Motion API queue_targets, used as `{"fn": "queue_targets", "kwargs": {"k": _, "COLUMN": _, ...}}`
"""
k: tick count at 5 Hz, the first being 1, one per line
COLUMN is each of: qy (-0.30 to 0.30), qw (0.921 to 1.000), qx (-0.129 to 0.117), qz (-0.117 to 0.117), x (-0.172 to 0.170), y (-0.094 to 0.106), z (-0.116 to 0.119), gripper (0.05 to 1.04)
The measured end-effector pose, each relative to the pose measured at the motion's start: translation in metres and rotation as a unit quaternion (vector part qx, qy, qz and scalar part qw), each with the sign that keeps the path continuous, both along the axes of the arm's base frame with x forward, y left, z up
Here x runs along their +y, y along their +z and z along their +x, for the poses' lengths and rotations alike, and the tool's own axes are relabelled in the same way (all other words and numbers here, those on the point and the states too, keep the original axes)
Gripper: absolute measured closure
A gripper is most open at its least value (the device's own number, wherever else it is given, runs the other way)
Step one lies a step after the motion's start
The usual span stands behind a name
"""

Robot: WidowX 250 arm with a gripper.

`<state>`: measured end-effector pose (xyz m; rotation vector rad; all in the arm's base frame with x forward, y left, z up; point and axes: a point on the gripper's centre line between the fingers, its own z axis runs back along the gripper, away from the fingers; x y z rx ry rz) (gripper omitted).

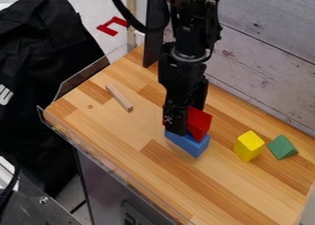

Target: Put the red arch on top of the blue rectangular block

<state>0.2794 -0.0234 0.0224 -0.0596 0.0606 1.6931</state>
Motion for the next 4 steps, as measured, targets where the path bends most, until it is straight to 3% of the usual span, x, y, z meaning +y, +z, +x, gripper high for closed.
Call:
{"fn": "queue_targets", "kwargs": {"k": 1, "qy": 0.002, "qw": 0.9999, "qx": -0.013, "qz": 0.004, "x": -0.002, "y": 0.010, "z": 0.002, "gripper": 0.084}}
{"fn": "queue_targets", "kwargs": {"k": 2, "qy": 0.009, "qw": 0.9988, "qx": -0.043, "qz": 0.022, "x": -0.002, "y": 0.033, "z": 0.013, "gripper": 0.084}}
{"fn": "queue_targets", "kwargs": {"k": 3, "qy": -0.009, "qw": 0.9970, "qx": -0.066, "qz": 0.040, "x": -0.012, "y": 0.056, "z": 0.027, "gripper": 0.084}}
{"fn": "queue_targets", "kwargs": {"k": 4, "qy": -0.074, "qw": 0.9931, "qx": -0.082, "qz": 0.041, "x": -0.028, "y": 0.067, "z": 0.040, "gripper": 0.084}}
